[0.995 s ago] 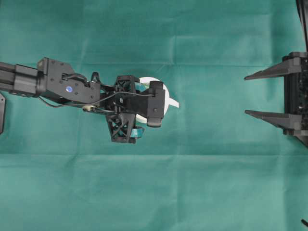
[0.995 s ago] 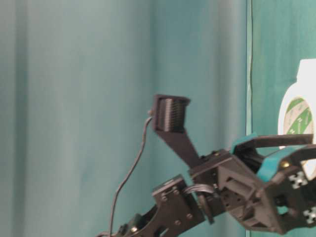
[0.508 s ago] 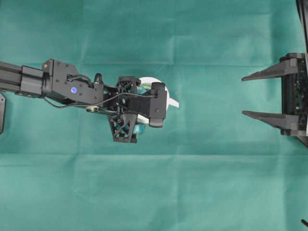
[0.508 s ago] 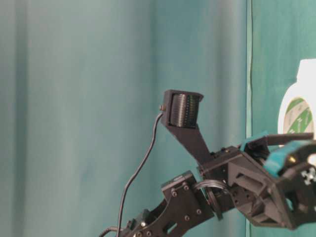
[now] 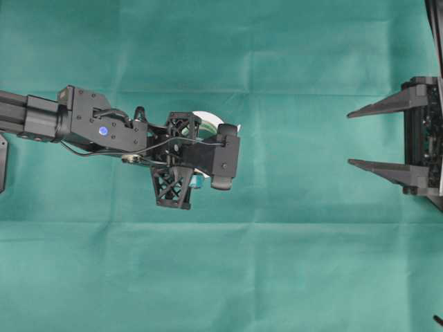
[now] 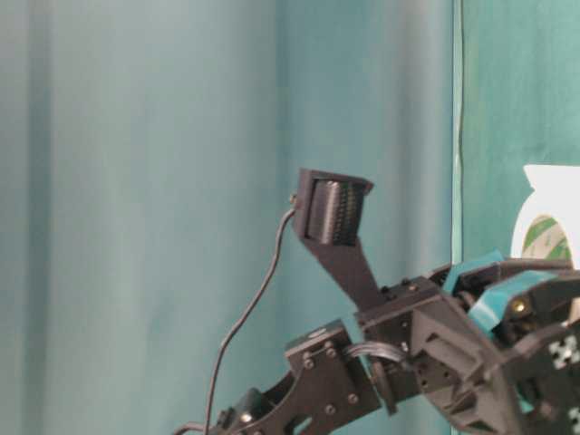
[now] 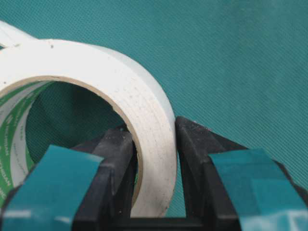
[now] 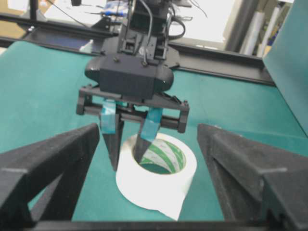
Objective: Peel off the duct tape with your right arm.
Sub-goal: 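Close the left gripper on the roll rim and lift it upright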
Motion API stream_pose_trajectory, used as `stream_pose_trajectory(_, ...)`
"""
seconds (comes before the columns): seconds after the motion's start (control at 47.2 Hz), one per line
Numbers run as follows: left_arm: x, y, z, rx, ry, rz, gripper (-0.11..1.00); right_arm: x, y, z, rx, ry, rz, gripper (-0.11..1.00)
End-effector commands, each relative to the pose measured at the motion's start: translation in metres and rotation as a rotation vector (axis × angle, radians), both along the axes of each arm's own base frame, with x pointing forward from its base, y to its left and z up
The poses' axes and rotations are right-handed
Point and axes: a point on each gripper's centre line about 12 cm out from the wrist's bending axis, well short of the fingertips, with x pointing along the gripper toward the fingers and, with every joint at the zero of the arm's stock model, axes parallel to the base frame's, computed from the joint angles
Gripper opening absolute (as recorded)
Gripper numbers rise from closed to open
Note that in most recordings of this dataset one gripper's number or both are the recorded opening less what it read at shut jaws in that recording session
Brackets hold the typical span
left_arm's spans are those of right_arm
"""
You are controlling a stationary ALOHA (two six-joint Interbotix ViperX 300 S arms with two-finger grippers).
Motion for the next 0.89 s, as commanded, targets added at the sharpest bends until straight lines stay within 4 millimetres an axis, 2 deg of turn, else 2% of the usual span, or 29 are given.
stream_pose_trajectory(0.0, 0.004, -0.002, 0.038, 0.004, -0.078, -0.011, 0.21, 0.003, 0.000, 0.003, 0.002, -0.008, -0.001, 0.75)
stream_pose_trajectory(0.402, -0.008, -0.008, 0.117, 0.036, -0.192, -0.072, 0.21, 0.014, 0.000, -0.007, 0.002, 0.025, -0.001, 0.75)
stream_pose_trajectory(0.487, -0.009, -0.009, 0.128, 0.046, -0.219, -0.088, 0.21, 0.017, 0.000, -0.010, 0.002, 0.032, -0.001, 0.75)
stream_pose_trajectory(0.635, -0.010, -0.016, 0.136, 0.071, -0.235, -0.139, 0.21, 0.029, 0.000, -0.015, 0.001, 0.055, 0.000, 0.75)
stream_pose_trajectory(0.868, -0.012, -0.026, 0.132, 0.119, -0.206, -0.234, 0.21, 0.061, -0.002, -0.020, -0.001, 0.112, -0.005, 0.75)
